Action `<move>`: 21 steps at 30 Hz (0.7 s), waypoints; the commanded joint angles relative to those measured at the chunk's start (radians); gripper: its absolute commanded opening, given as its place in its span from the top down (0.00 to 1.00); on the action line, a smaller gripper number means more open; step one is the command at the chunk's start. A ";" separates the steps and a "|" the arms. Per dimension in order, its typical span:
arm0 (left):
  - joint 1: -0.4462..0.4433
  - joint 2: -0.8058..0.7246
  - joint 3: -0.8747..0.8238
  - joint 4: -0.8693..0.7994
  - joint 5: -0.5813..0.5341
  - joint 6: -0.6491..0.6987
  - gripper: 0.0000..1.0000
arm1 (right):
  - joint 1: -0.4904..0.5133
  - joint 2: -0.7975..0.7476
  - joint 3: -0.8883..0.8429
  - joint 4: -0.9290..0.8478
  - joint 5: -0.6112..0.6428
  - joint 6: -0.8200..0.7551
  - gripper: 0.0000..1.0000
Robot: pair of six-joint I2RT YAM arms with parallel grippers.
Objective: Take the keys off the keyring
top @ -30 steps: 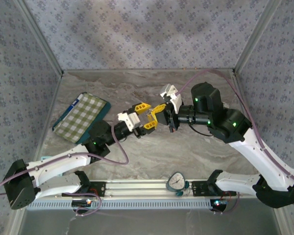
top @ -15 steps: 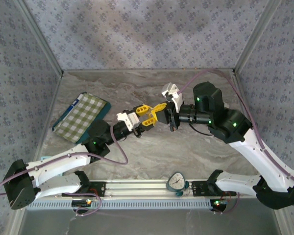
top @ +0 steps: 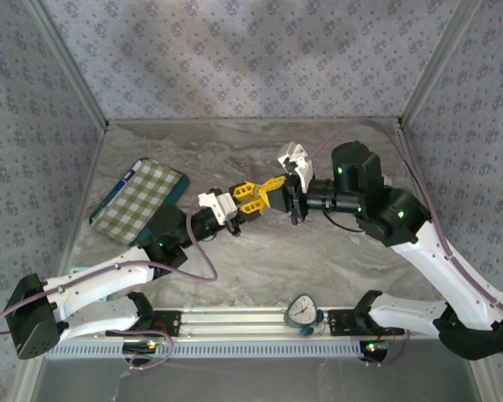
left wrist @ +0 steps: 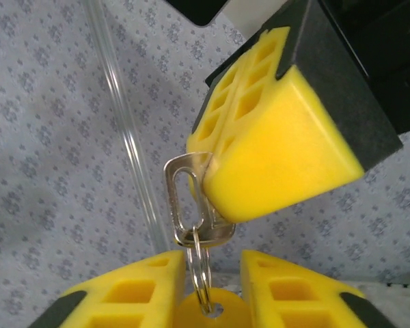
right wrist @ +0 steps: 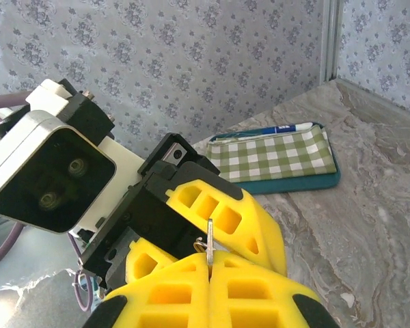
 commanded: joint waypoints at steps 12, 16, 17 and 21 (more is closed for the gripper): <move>0.060 -0.061 0.040 0.000 0.036 -0.153 1.00 | -0.017 -0.070 -0.088 0.074 0.029 -0.082 1.00; 0.077 -0.067 0.075 -0.086 0.044 -0.202 1.00 | -0.013 -0.138 -0.168 0.157 0.059 -0.146 1.00; 0.078 -0.067 0.082 -0.102 0.058 -0.202 1.00 | -0.013 -0.154 -0.185 0.178 0.067 -0.157 1.00; 0.078 -0.062 0.108 -0.149 0.075 -0.212 1.00 | 0.010 -0.188 -0.210 0.185 0.088 -0.239 1.00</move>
